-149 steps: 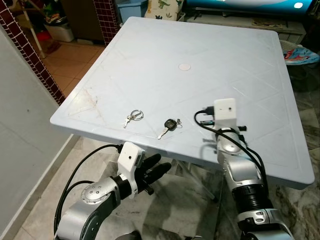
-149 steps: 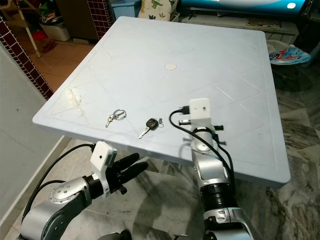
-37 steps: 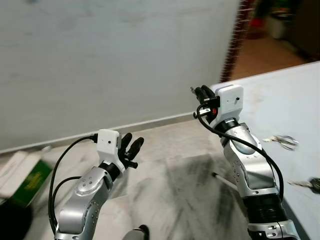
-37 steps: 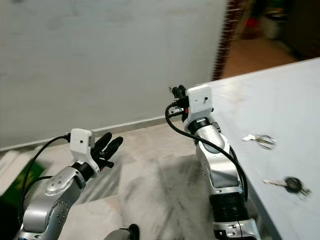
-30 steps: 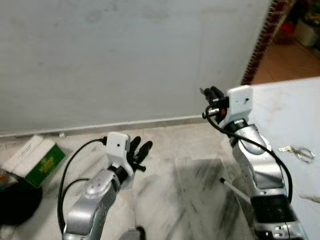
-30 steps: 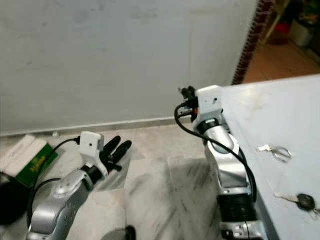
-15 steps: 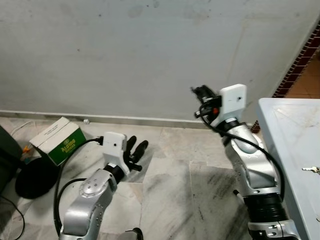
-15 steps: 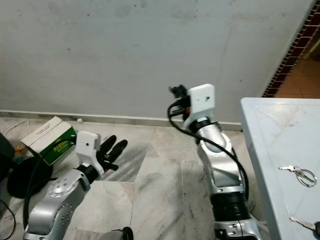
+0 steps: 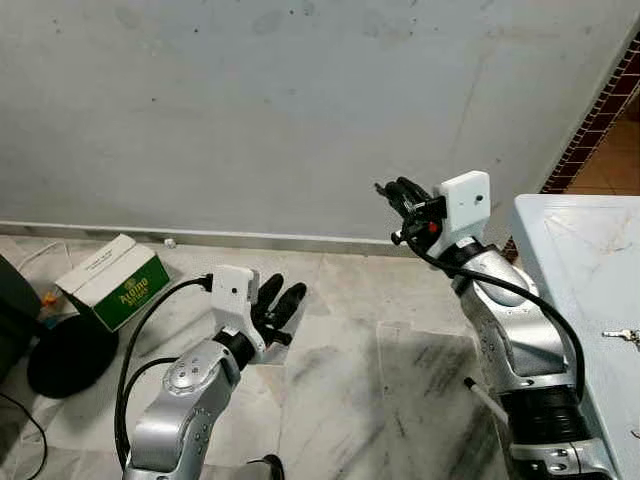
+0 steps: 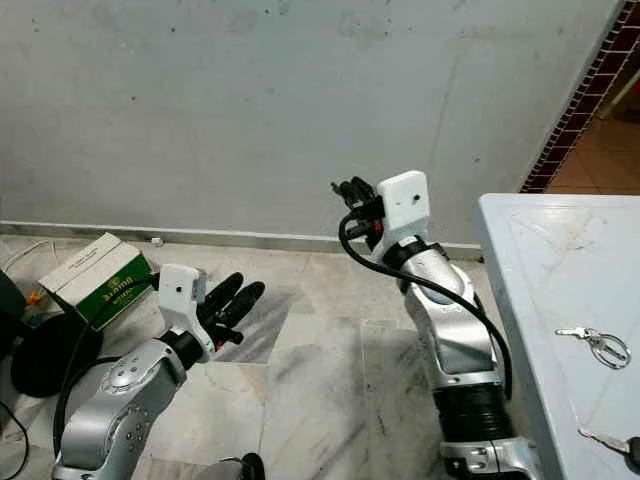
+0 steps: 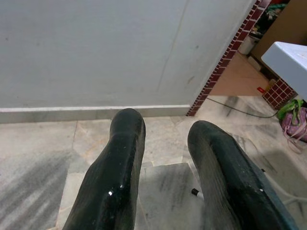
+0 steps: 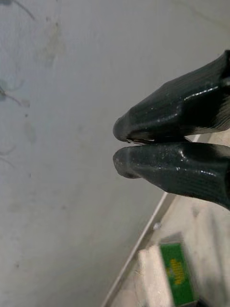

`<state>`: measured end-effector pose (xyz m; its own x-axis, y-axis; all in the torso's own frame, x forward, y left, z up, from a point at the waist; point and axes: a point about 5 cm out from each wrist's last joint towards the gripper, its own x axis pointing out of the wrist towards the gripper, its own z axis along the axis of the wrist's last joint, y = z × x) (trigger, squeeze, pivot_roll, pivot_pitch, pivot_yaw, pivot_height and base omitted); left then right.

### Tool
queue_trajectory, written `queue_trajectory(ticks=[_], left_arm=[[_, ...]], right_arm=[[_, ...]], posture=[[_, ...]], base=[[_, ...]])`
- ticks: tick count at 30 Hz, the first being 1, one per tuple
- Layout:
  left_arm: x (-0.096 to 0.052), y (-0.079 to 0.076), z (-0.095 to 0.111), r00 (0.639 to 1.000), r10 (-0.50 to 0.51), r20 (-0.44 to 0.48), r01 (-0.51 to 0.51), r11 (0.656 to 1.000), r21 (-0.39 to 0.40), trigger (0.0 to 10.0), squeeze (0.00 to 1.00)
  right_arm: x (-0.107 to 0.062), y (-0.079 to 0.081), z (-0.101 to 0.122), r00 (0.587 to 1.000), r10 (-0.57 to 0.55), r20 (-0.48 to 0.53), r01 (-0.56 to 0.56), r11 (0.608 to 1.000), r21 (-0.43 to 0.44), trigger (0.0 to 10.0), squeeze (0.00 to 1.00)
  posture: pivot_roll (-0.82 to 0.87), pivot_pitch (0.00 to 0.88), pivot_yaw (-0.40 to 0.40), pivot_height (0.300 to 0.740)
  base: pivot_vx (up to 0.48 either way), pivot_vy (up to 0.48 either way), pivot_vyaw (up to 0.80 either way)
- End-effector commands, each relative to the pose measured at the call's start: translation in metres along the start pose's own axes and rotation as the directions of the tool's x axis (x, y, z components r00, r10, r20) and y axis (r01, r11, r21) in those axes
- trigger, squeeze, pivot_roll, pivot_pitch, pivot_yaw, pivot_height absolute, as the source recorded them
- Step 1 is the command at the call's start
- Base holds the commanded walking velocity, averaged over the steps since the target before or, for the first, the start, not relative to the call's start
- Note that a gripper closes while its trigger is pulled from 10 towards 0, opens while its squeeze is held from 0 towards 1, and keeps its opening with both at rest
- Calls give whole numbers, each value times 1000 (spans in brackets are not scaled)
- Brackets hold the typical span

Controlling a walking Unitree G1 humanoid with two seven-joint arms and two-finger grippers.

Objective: Hang keys on a hook

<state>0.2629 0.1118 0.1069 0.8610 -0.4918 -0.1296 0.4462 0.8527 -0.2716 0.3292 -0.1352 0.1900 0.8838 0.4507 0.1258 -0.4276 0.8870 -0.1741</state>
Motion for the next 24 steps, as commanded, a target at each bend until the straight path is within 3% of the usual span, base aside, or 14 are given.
queue_trajectory(ticks=[1,2,3,7,24], left_arm=[[-1,2,-2,1000,-6,-18,6,1000,10,10000,0],[-1,2,-2,1000,-6,-18,6,1000,10,10000,0],[0,1,-2,1000,-7,-20,7,1000,10,10000,0],[0,1,-3,1000,-11,-25,11,1000,5,10000,0],[1,6,-3,999,13,-37,-12,1000,15,10000,0]], right_arm=[[-5,-14,2,996,-90,-1,89,994,-63,10000,0],[-5,-14,2,996,-90,-1,89,994,-63,10000,0],[-8,-24,-3,981,-195,-18,193,977,-94,10000,0],[-14,-32,-10,942,-331,-51,328,943,-57,10000,0],[-10,-19,-18,927,-368,-73,368,930,-12,10000,0]], posture=[[-59,124,23,740],[-59,124,23,740],[-69,124,24,740],[-70,120,30,740],[-62,111,46,740]], base=[[0,0,0],[0,0,0],[0,0,0],[0,0,-152],[0,0,-766]])
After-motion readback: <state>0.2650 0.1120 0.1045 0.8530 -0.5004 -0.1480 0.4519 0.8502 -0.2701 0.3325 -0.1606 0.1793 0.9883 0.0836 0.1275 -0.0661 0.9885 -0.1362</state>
